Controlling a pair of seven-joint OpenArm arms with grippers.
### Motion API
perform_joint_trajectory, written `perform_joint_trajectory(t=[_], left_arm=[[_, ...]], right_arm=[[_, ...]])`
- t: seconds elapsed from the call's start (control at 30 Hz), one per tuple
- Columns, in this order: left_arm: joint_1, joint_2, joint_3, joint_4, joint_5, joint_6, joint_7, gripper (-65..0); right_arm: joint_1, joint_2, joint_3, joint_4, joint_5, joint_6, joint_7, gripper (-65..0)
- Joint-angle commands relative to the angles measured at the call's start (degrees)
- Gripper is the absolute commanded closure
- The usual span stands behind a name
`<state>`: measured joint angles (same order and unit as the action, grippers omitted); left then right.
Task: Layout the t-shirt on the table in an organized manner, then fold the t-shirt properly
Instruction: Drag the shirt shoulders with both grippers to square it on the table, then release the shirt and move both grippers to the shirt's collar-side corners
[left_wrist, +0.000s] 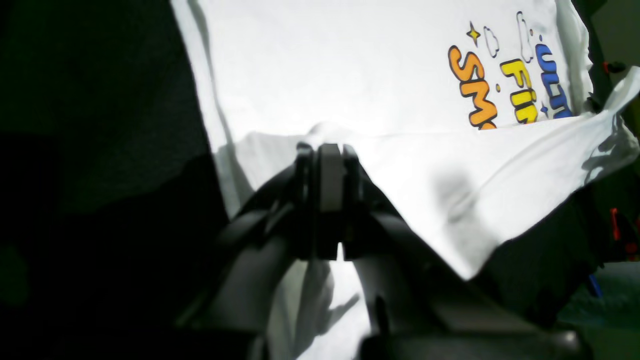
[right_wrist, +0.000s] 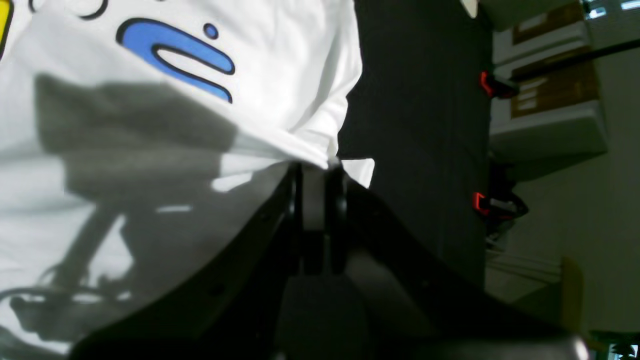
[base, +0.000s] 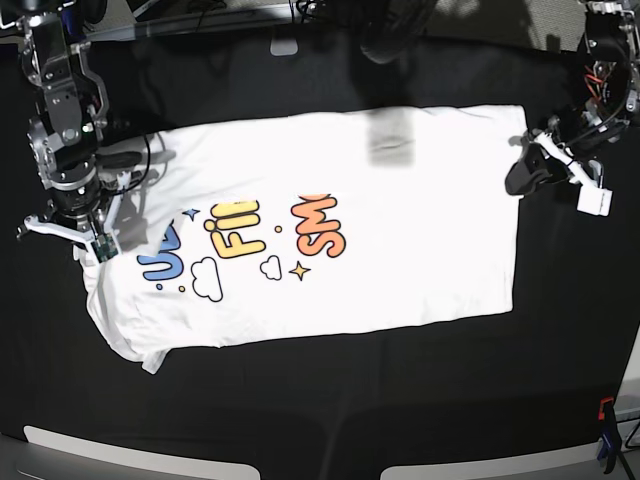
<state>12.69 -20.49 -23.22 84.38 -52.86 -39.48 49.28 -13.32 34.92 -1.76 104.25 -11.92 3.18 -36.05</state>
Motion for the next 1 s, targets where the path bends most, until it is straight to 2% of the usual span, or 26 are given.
perform_joint_trajectory(t=[0.0,0.3,0.33,0.37,0.43,0.5,0.57,0.7,0.97], left_arm=[[-0.5,-0.79,-0.37,0.83,-1.18,-0.52,-1.42,0.0],[-0.48,-0.79,-0.37,0.83,-1.2,-0.52,-1.4,0.0],[-0.48,-0.79,-0.37,0.83,-1.2,-0.52,-1.4,0.0],[-0.48,-0.79,-0.37,0.83,-1.2,-0.52,-1.4,-1.0],[-0.48,-0.79,-0.35,0.83,-1.2,-0.52,-1.4,-10.8],[-0.48,-0.79,-0.37,0.83,-1.2,-0.52,-1.4,-19.1],[-0.5,-0.81,-0.37,0.85,-1.2,-0.52,-1.14,-23.2],[-0.66,-1.51,-0.37,1.03,-1.22,-0.52,0.37,-23.1],[-0.59,-6.08,-0.42,11.08,-1.25,-0.52,0.37,-23.1]], right_arm=[[0.79,0.74,0.61,0.83,-0.85,-0.74,0.9,0.0],[0.79,0.79,0.61,0.83,-0.9,-0.66,-1.9,0.0],[0.79,0.81,0.61,0.83,-0.9,-0.66,-2.25,-3.5],[0.79,0.81,0.61,0.83,-0.9,-0.66,-2.56,-10.0],[0.79,0.81,0.61,0.83,-0.92,-0.68,-2.54,-21.7],[0.79,0.81,0.61,0.83,-0.9,-0.74,-2.56,-28.8],[0.81,0.81,0.61,0.83,-0.9,-0.74,-3.56,-29.7],[0.79,0.81,0.61,0.9,-0.92,-0.74,-7.02,-29.7],[0.79,0.81,0.61,5.2,-1.33,-0.68,-6.54,-29.6]])
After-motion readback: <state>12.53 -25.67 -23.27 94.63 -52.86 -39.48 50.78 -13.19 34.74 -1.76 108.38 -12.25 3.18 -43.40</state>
